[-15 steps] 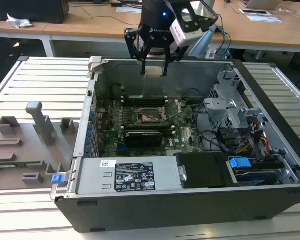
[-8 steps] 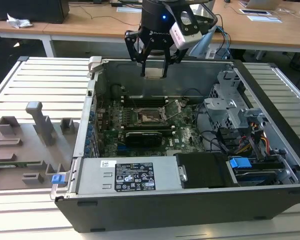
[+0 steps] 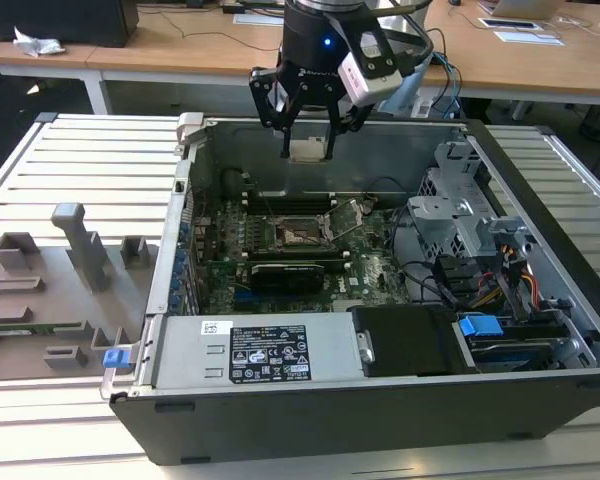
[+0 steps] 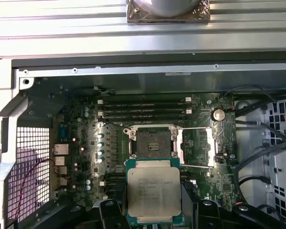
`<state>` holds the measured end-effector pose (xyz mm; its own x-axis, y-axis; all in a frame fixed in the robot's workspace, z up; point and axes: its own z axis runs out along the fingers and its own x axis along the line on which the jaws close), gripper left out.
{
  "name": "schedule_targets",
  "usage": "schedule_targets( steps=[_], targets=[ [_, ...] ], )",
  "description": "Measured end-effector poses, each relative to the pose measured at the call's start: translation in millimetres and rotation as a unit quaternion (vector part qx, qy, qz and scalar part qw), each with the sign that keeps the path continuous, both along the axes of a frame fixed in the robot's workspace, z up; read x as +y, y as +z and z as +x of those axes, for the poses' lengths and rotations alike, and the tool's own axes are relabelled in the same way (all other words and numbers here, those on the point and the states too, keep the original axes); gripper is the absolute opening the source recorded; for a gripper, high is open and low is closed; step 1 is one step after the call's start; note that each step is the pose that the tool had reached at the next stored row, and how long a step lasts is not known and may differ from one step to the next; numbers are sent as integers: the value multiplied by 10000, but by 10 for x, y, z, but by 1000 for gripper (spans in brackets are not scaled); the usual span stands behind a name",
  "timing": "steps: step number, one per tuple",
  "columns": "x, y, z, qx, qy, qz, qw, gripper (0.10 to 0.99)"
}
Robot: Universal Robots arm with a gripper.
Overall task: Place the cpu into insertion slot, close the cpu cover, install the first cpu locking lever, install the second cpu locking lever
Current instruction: 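Place the cpu into insertion slot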
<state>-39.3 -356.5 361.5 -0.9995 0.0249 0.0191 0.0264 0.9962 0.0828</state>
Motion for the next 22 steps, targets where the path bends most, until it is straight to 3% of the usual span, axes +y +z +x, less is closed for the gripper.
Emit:
schedule_targets(
  steps=[22],
  targets=[
    [0,-211,0,0,0,-1,10000,541]
  ],
)
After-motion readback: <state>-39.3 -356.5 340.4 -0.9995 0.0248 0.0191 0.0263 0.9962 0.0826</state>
